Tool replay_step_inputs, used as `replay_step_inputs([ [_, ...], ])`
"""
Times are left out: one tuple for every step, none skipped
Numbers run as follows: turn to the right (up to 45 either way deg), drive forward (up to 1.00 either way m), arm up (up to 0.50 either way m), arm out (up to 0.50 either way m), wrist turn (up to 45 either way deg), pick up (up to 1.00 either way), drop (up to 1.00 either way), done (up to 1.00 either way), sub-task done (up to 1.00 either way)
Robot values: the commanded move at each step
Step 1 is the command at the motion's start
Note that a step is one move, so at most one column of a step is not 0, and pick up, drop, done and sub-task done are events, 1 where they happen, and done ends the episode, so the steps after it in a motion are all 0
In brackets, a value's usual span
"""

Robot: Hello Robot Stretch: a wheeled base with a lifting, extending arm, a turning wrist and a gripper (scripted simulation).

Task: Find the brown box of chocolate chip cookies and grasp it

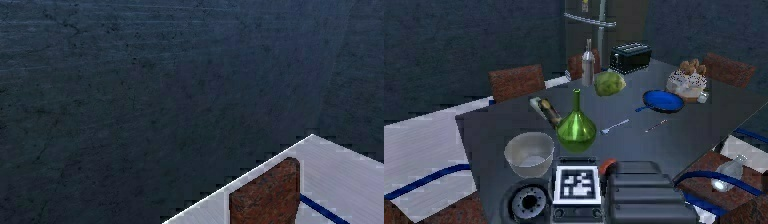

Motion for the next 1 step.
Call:
replay_step_inputs([
  [0.0, 0.0, 0.0, 0.5, 0.0, 0.0, 0.0, 0.0, 0.0],
])
